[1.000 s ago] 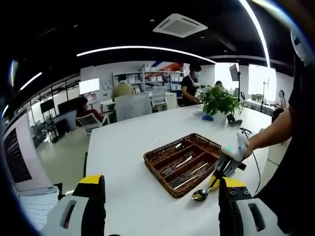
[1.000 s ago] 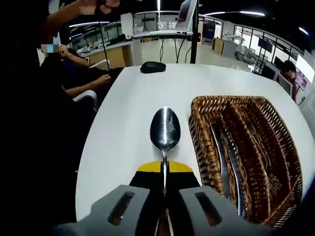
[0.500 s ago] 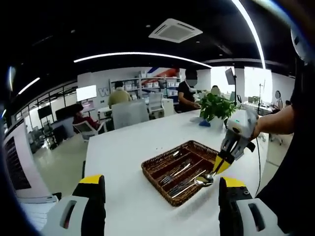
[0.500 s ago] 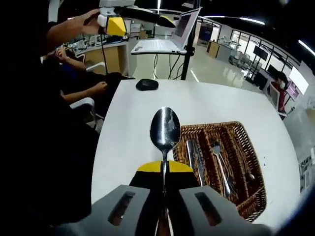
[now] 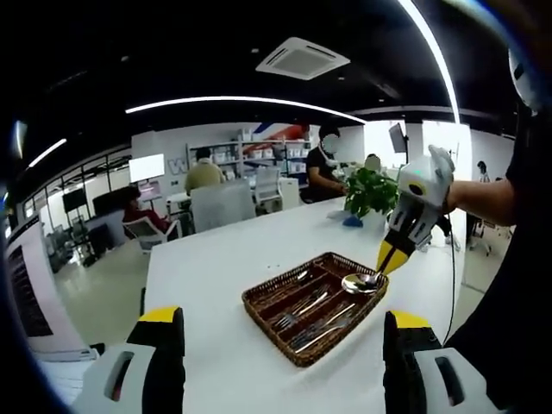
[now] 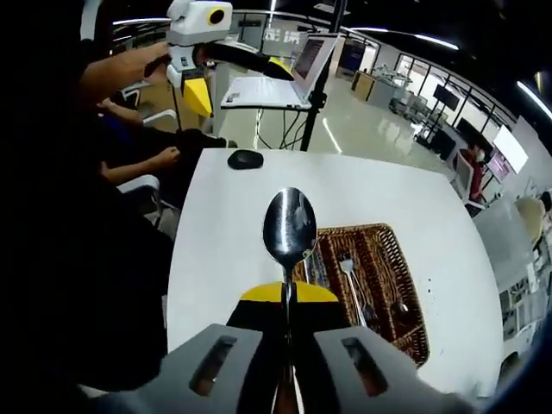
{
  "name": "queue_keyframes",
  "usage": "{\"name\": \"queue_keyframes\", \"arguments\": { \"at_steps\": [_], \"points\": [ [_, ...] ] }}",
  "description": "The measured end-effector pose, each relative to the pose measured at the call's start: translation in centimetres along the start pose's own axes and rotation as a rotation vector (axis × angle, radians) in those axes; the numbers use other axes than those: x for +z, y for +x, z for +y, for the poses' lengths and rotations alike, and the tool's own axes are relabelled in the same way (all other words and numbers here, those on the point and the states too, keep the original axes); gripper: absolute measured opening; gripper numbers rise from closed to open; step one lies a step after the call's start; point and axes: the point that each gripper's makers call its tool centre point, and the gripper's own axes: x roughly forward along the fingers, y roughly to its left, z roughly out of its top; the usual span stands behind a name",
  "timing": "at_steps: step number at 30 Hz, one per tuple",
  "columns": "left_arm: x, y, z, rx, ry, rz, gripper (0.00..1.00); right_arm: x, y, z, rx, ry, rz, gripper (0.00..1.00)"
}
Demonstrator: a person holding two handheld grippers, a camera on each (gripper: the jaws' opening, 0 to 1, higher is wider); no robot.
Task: Arrange the knives, forks, and spoons in their matching storage slots by inserting each utensil handle-first until every utensil is classified and aligned in the correct compartment
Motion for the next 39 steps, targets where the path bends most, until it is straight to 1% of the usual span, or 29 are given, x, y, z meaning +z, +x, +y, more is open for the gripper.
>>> {"name": "queue_keyframes", "arguments": {
  "at_steps": [6, 12, 19, 28, 39],
  "points": [
    [-0.2, -0.1, -0.3, -0.006, -0.001, 0.011, 1.0, -0.1, 0.0, 0.0, 0.0, -0.012, 0.012, 0.0],
    [0.0, -0.1, -0.3, -0.004, -0.001, 0.007, 1.0, -0.2, -0.1, -0.6, -0.004, -0.025, 0.013, 0.0],
    [0.4, 0.3, -0.7, -0.017, 0.008, 0.0, 1.0, -0.6, -0.1, -2.2, -0.019, -0.025, 0.033, 0.0],
    [0.3, 0.6, -0.6, -0.025, 0.006, 0.008, 1.0, -0.2, 0.0, -5.1, -0.033, -0.046, 0.043, 0.0],
    [0.5, 1.6, -1.3, -0.054, -0.001, 0.002, 1.0, 0.0, 1.0, -8.0, -0.041, -0.076, 0.053, 0.0]
  ]
}}
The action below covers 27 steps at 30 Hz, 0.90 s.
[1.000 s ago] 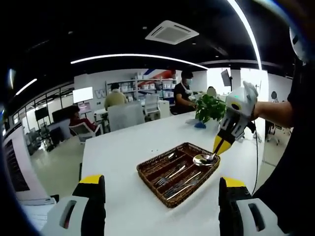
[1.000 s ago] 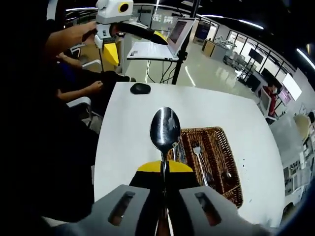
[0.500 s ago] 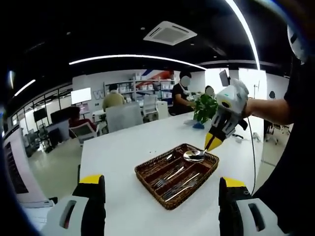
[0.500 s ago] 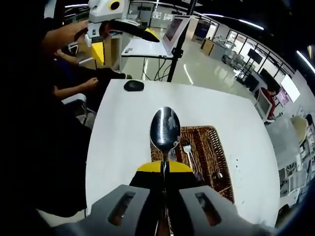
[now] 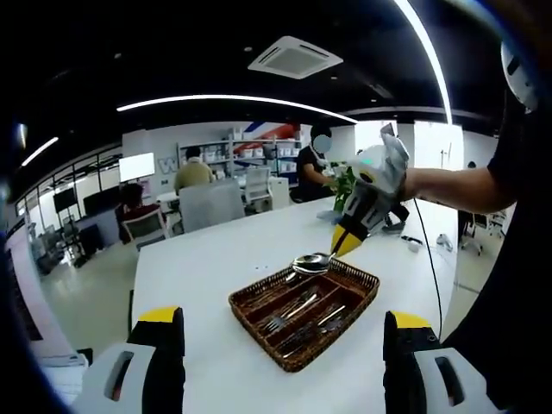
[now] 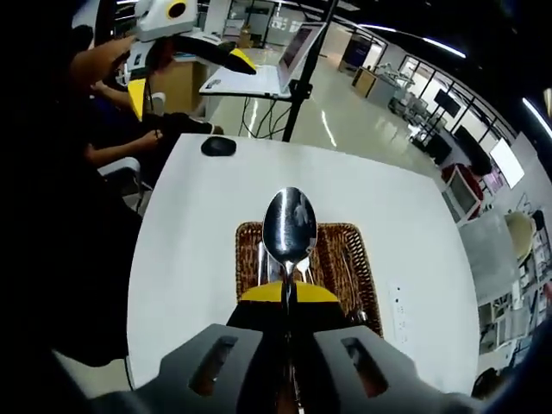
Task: Arrange the knives, forks, and spoons in their matching storage slots by inserting each utensil handle-first until every utensil is classified and aligned in the correct compartment
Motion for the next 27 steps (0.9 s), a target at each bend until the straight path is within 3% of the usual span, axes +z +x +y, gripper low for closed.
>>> {"name": "queue_keyframes", "arguments": {
  "at_steps": [13, 27],
  "points": [
    [-0.3, 0.8, -0.6, -0.021, -0.011, -0.009, 1.0, 0.3, 2.3, -4.1, -0.015, -0.035, 0.02, 0.0],
    [-1.5, 0.2, -0.9, -0.002, -0.03, 0.002, 1.0, -1.2, 5.2, -8.1, -0.004, -0.061, 0.063, 0.0]
  ]
}}
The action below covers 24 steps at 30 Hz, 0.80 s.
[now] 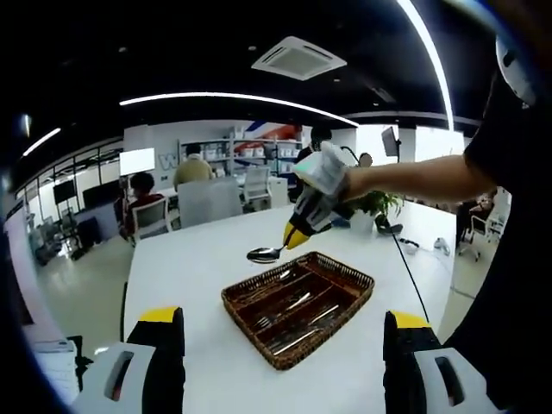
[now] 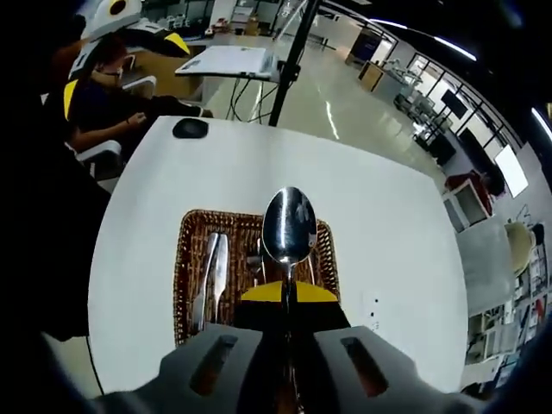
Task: Arrange the knives, forks, and spoons in their matching storage slots by inserting each utensil handle-first until every utensil is classified and aligned in the correct compartment
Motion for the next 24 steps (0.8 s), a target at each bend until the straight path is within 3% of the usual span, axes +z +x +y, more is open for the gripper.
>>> {"name": "queue_keyframes", "arguments": {
  "at_steps": [12, 24],
  "points": [
    [-2.1, -1.2, -0.1, 0.028, 0.005, 0.049, 1.0, -0.5, 1.6, -2.8, 0.007, -0.034, 0.032, 0.0],
    [-4.0, -1.5, -0.4, 0.027, -0.021, 0.07, 1.0, -2.1, 4.8, -3.4, 0.024, -0.039, 0.052, 0.0]
  ]
}}
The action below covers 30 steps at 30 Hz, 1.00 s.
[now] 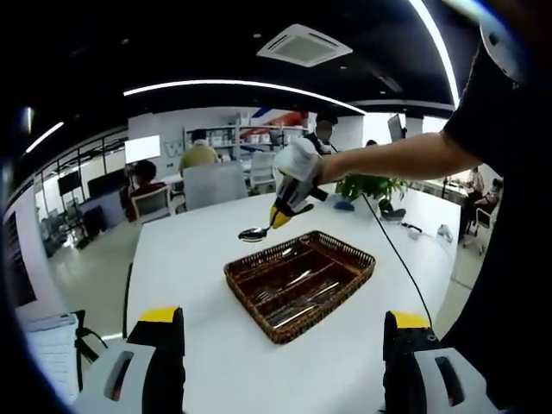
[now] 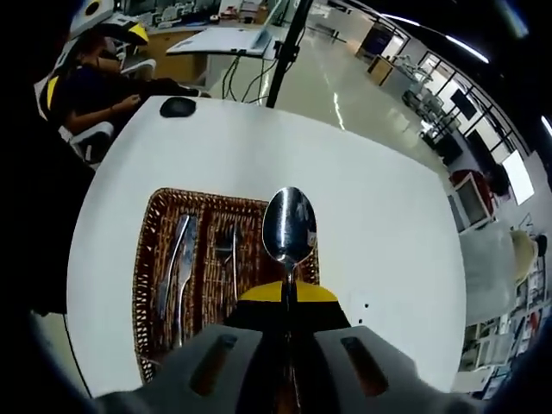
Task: Arrange the knives, forks, and spoons in their matching storage slots by inserting each utensil handle-first until every utensil is classified and aligned in the correct compartment
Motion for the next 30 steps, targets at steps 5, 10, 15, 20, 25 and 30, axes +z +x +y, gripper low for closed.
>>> {"name": "queue_keyframes", "arguments": {
  "at_steps": [5, 10, 15, 20, 25, 30],
  "points": [
    [-0.8, 0.0, 0.1, 0.005, -0.016, 0.012, 1.0, -0.8, 1.9, -0.1, 0.023, 0.023, 0.0, 0.0],
    [-1.2, 0.0, 0.3, 0.015, -0.032, 0.02, 1.0, -1.8, 3.7, 0.1, 0.044, 0.047, 0.009, 0.0],
    [-1.8, 0.1, 0.9, 0.034, -0.046, 0.033, 1.0, -3.3, 5.4, 0.2, 0.064, 0.067, 0.031, 0.0],
    [-2.1, 0.1, 1.0, 0.044, -0.056, 0.037, 1.0, -4.3, 7.0, 0.4, 0.083, 0.093, 0.056, 0.0],
    [-2.4, 0.0, 1.2, 0.055, -0.064, 0.045, 1.0, -4.4, 8.9, 0.8, 0.11, 0.134, 0.068, 0.0],
    [-2.5, -0.4, 1.3, 0.065, -0.07, 0.044, 1.0, -4.0, 9.9, 1.6, 0.146, 0.155, 0.047, 0.0]
  ]
}}
